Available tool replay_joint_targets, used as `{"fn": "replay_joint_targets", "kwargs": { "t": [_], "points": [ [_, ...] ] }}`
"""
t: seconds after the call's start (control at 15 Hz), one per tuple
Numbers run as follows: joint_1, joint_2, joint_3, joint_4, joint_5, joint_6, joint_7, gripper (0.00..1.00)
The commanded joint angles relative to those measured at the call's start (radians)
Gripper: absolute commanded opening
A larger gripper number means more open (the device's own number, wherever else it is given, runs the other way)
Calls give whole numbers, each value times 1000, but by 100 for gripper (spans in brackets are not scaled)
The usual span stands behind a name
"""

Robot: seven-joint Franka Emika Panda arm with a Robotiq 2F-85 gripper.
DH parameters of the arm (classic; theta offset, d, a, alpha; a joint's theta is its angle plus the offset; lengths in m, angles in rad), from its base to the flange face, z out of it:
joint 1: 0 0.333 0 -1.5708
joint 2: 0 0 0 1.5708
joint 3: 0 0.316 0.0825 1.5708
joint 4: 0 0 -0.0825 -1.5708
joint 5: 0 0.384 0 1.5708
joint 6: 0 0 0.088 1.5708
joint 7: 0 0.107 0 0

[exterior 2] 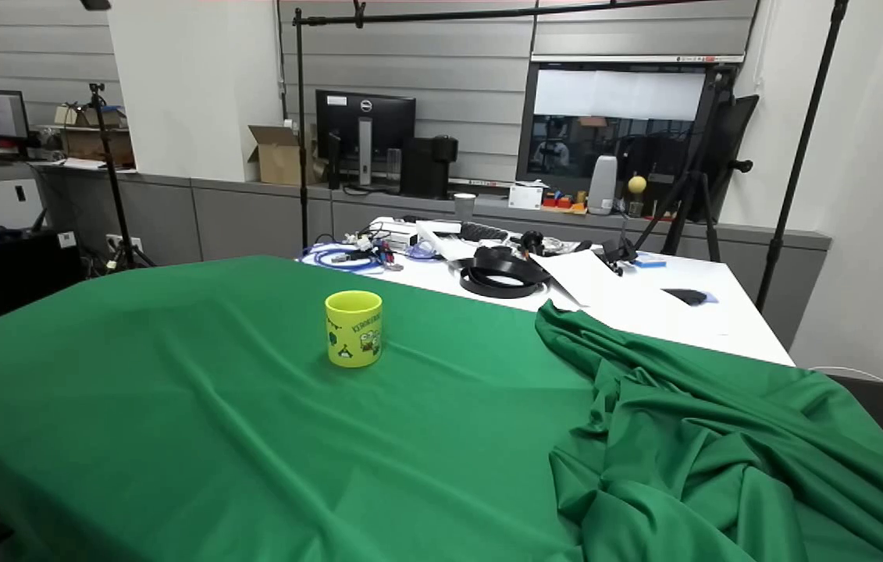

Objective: Move the yellow mug forward

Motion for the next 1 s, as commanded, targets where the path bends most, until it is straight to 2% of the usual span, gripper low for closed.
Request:
{"fn": "replay_joint_targets", "kwargs": {
  "t": [0.0,0.2,0.4,0.47,0.53,0.8,0.93],
  "points": [
    [-82,34,-16,-37,-168,142,27,100],
    [-180,102,-50,-72,-304,334,56,100],
    [-248,203,-86,-82,-335,445,76,100],
    [-255,234,-97,-84,-323,458,72,100],
    [-230,177,-97,-89,-320,421,35,100],
    [-241,243,-115,-91,-320,457,39,100],
    [-226,304,-141,-64,-284,467,13,100]
  ]
}}
